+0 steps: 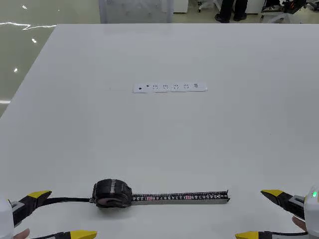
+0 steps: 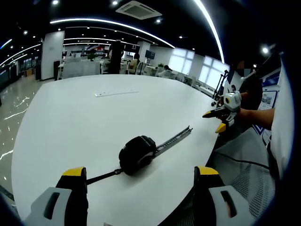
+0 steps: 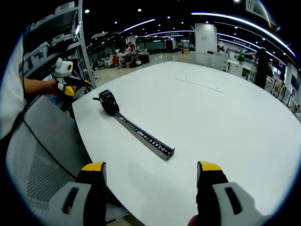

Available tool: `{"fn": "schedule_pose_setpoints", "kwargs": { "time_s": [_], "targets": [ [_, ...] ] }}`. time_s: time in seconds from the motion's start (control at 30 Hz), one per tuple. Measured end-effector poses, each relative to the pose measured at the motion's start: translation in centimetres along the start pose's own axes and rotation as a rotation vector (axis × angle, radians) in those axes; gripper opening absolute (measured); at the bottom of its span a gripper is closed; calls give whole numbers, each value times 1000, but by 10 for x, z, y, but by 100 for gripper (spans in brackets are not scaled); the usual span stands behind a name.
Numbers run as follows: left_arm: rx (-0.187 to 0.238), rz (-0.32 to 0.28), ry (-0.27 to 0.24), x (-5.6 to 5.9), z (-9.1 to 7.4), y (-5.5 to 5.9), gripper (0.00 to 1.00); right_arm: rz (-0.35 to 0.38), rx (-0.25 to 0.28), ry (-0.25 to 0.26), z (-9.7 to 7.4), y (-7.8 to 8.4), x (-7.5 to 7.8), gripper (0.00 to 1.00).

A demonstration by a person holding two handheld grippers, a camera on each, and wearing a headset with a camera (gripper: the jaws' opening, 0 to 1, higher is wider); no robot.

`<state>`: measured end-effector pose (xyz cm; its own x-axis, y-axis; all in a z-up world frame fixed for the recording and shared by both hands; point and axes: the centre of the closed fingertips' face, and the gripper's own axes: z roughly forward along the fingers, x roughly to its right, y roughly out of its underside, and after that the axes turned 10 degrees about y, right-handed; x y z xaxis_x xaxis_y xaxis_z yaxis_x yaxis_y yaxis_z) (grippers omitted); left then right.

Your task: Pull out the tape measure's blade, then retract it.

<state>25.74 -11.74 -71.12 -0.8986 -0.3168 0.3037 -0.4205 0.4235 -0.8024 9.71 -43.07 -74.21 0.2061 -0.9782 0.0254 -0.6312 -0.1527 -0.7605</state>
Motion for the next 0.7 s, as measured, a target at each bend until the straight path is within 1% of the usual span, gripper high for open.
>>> {"fn": "schedule_pose_setpoints", "kwargs": {
  "time_s": [0.13,0.3,0.37,0.57,0.7],
  "targets": [
    [-2,9,-5,-1,0,-1,91,1,-2,-3,1,-1,-1,78],
    [2,4,-6,-3,0,-3,91,5,4,-6,2,-3,-2,78],
    [3,4,-6,-4,0,-4,91,2,6,2,3,-3,-1,77],
    [4,10,-4,-3,2,-5,91,11,-2,-2,3,-2,-1,76],
    [5,11,-5,-4,3,-7,91,11,6,-3,2,-3,-2,77]
  ]
}}
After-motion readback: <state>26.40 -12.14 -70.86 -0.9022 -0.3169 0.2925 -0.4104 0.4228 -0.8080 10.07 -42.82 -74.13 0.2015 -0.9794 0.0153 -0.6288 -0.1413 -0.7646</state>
